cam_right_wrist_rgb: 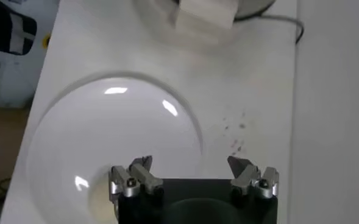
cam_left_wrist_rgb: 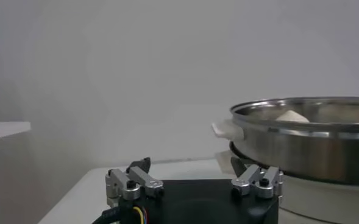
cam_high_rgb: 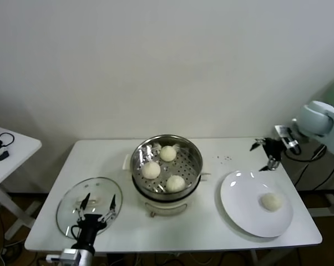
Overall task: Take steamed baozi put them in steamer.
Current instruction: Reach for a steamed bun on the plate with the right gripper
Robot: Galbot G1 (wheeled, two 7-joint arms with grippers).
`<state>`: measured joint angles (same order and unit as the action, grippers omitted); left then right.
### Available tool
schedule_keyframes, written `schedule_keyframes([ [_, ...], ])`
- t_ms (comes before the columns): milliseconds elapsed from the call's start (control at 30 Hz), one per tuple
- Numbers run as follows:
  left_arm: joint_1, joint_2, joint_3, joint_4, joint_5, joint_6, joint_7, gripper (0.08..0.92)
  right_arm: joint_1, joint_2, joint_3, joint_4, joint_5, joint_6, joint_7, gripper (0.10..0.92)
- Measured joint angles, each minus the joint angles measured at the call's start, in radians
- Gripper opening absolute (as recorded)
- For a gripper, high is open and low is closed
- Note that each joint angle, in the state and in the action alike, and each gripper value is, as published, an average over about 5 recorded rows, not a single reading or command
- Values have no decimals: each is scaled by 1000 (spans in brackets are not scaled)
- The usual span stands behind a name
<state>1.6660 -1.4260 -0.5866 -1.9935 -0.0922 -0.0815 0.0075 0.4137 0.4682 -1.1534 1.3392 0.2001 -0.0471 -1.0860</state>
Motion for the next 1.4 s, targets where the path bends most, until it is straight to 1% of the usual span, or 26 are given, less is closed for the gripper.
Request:
schedule_keyframes([
  [233, 6, -11, 0, 0, 10, -1, 1, 823, -222, -41, 156, -33, -67, -15, -1, 823],
  [500, 14, -19, -7, 6, 14, -3, 0, 823, -371, -26, 263, -95, -128, -10, -18, 823],
  [1300, 3, -26, -9, 20, 16, 0, -2, 823, -464, 79, 305, -227, -221, 7, -57, 823],
  [1400, 3, -26, -10, 22, 16, 1, -2, 823, -469, 87, 305, -234, -229, 7, -59, 807],
])
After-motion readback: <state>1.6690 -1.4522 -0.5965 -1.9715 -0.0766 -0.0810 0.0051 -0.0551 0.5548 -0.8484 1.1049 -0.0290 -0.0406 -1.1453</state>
